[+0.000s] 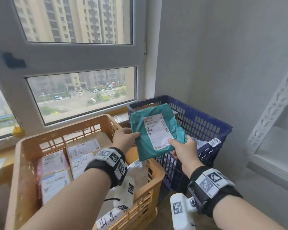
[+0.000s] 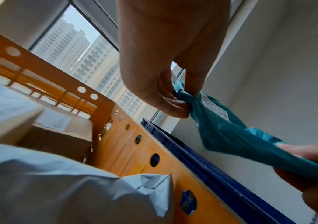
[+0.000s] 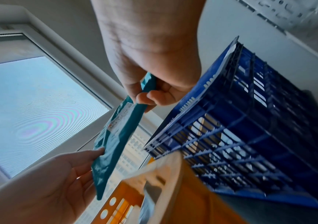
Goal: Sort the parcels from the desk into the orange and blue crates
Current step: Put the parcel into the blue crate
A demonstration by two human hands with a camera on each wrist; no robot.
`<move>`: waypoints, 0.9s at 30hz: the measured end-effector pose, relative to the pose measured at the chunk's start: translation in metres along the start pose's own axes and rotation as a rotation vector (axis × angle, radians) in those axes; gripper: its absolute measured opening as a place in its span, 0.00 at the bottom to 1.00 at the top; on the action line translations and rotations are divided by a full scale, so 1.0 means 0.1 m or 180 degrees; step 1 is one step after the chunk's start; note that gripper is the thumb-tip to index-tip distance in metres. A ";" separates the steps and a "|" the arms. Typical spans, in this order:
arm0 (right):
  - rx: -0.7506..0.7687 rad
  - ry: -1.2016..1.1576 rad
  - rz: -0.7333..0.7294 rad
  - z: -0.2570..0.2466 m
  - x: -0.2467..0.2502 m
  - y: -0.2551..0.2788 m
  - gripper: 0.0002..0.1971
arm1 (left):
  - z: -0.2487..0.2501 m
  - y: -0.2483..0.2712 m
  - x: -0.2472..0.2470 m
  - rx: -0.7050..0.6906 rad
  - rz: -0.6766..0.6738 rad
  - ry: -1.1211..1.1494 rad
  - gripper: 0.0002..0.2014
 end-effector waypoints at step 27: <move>-0.1369 -0.0186 -0.0088 0.17 0.99 -2.06 0.05 | 0.38 -2.29 -1.28 -0.0058 -0.0665 -0.1131 0.19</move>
Point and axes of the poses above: each hand's wrist, its own y-axis away from the middle knuckle, its own x-axis out of the back of the hand, z = x × y, the point moved 7 cm from there along -y, towards the middle knuckle, and after that the axes turned 13 degrees about -z, right-handed, at the moved point
